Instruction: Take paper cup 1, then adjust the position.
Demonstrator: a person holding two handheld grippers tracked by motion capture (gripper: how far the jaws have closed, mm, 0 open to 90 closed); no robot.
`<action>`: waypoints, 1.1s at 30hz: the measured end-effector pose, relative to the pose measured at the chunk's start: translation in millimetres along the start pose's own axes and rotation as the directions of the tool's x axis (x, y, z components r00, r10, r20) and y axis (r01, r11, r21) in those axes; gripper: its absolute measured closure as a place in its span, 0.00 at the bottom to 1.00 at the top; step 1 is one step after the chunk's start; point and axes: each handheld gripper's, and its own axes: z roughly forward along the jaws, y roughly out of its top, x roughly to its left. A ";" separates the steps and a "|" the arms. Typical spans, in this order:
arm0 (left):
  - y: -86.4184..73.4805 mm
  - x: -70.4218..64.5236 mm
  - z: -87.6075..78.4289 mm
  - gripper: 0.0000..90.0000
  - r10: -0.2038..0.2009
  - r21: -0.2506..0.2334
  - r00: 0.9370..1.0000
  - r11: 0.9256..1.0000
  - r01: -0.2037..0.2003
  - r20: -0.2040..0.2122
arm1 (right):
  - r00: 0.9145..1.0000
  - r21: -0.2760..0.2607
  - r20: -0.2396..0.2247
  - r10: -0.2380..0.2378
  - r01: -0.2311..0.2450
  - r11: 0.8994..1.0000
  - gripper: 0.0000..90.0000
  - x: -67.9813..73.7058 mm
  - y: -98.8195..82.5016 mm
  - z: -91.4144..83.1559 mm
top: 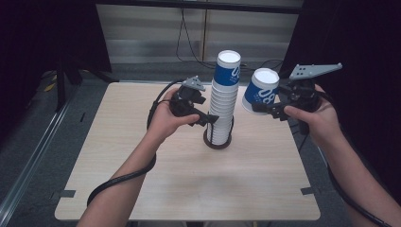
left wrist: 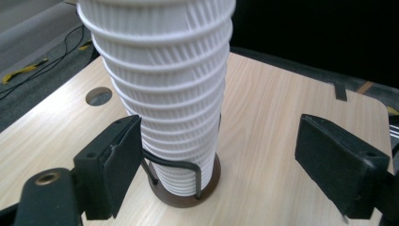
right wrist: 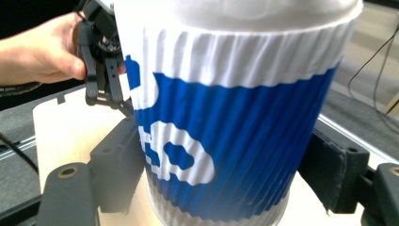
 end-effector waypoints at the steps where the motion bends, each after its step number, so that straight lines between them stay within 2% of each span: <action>1: -1.8 -1.1 0.2 0.17 -0.004 0.005 1.000 1.000 0.004 0.006 | 1.000 0.006 -0.005 -0.002 0.002 1.000 0.24 0.6 -3.6 2.2; 9: -14.8 -8.3 0.1 0.18 0.012 0.024 0.999 1.000 -0.013 0.034 | 0.999 0.059 -0.045 -0.019 0.021 0.998 0.25 5.4 -27.9 21.5; 13: -21.2 -11.3 -1.9 0.17 0.038 0.042 0.999 0.998 -0.039 0.032 | 0.998 0.091 -0.061 -0.033 0.039 0.995 0.25 9.9 -35.5 30.9; 16: -26.4 -14.1 -1.9 0.18 0.037 0.048 0.998 0.998 -0.039 0.051 | 0.996 0.111 -0.075 -0.043 0.051 0.993 0.25 12.6 -42.4 39.0; 17: -27.6 -15.1 -2.5 0.17 0.047 0.065 0.997 0.997 -0.050 0.054 | 0.996 0.124 -0.079 -0.051 0.061 0.990 0.25 13.3 -44.5 41.3; 21: -32.5 -18.3 -1.6 0.18 0.059 0.070 0.996 0.996 -0.063 0.063 | 0.993 0.157 -0.093 -0.069 0.083 0.984 0.25 17.0 -50.2 48.8; 27: -39.0 -22.3 -0.5 0.18 0.062 0.080 0.995 0.994 -0.068 0.080 | 0.990 0.216 -0.103 -0.098 0.118 0.969 0.25 19.8 -55.8 56.0; 28: -40.4 -23.6 0.6 0.18 0.062 0.070 0.995 0.995 -0.068 0.083 | 0.989 0.219 -0.107 -0.099 0.120 0.968 0.25 20.1 -56.4 56.9; 30: -41.9 -26.1 2.2 0.17 0.060 0.066 0.994 0.996 -0.066 0.092 | 0.988 0.236 -0.112 -0.108 0.132 0.963 0.25 20.5 -58.4 59.5; 33: -43.1 -29.2 3.8 0.18 0.072 0.081 0.992 0.993 -0.081 0.103 | 0.985 0.276 -0.120 -0.127 0.156 0.948 0.25 21.9 -62.6 63.9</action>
